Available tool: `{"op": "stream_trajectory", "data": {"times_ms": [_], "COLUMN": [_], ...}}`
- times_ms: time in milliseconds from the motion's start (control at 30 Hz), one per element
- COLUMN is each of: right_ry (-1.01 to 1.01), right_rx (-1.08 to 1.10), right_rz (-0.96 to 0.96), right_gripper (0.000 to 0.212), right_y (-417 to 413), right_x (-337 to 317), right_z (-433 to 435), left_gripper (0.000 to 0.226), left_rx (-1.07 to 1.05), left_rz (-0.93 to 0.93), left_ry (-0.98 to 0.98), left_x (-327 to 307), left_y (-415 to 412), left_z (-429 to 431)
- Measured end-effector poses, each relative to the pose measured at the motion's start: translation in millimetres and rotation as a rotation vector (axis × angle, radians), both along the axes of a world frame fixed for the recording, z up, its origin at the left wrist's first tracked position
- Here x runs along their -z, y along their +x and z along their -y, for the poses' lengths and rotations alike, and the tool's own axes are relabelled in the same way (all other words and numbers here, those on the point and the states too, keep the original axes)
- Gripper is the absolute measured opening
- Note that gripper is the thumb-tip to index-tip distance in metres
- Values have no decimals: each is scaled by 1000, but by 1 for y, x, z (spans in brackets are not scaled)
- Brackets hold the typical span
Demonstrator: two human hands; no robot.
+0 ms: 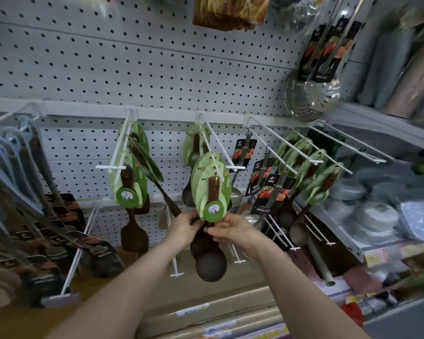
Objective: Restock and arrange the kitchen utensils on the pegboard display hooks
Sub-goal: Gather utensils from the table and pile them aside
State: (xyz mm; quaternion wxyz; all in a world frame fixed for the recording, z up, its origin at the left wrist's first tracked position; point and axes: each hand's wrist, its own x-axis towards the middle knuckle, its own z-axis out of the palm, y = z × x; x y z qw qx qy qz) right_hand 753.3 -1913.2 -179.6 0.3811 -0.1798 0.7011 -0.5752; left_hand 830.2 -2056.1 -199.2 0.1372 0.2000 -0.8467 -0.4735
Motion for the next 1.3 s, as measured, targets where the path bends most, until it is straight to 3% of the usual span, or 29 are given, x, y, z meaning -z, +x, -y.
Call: {"op": "stream_trajectory", "data": {"times_ms": [133,300,567,767,1000,1300], "right_ry": [52,145,136,55,-42,-60], "right_rx": [6,0,211,334,319,360], "right_rz": [-68,-131,-252,-296,-118,-175], "right_gripper": [23,19,34,36,36,36], "right_y": [-3,-6,-24,-50,-59,-68], "right_x": [3,6,-24,-29,-3,24], "right_z": [1,3,13,31,60,79], "left_gripper": [28,36,40,84,67,73], "left_rx": [44,47,-49,155,-21,-30], "left_rz": [57,109,18,182,140,134], "left_ry": [11,33,117,139,184,221], "left_x": [7,8,-14,-16,6,8], "left_y": [3,4,-4,-7,-16,-27], "left_z": [13,23,37,36,14,3]}}
